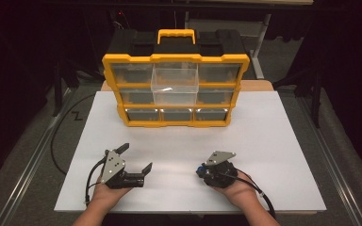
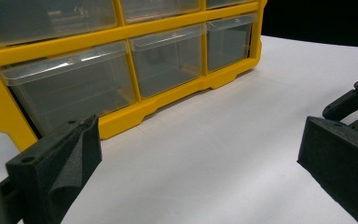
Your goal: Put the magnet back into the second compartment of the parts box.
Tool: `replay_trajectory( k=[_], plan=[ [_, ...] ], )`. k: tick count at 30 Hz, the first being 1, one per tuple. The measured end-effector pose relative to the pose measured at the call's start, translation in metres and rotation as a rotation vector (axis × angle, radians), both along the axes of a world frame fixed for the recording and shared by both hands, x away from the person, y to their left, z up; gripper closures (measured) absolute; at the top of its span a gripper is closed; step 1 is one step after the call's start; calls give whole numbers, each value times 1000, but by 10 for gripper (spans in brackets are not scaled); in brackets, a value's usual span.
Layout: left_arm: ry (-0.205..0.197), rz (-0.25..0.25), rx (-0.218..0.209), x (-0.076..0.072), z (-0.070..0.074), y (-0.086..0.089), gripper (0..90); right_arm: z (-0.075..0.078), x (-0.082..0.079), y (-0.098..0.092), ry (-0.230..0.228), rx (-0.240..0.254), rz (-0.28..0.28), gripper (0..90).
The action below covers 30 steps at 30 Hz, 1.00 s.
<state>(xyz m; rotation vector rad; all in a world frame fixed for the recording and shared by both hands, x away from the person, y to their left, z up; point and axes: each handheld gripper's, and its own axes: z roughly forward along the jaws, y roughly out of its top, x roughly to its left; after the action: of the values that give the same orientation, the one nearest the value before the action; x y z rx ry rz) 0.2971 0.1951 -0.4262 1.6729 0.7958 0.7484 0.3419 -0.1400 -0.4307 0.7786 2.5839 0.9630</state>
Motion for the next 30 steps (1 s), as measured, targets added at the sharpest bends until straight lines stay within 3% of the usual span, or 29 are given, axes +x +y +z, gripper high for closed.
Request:
replay_trajectory(
  k=[10,30],
  plan=[
    [1,-3,3,0,0,-1,1,10,-1,-16,-33,14,-20,649],
    [6,32,-15,1,0,3,2,15,6,-51,-42,1,-120,648]
  ],
)
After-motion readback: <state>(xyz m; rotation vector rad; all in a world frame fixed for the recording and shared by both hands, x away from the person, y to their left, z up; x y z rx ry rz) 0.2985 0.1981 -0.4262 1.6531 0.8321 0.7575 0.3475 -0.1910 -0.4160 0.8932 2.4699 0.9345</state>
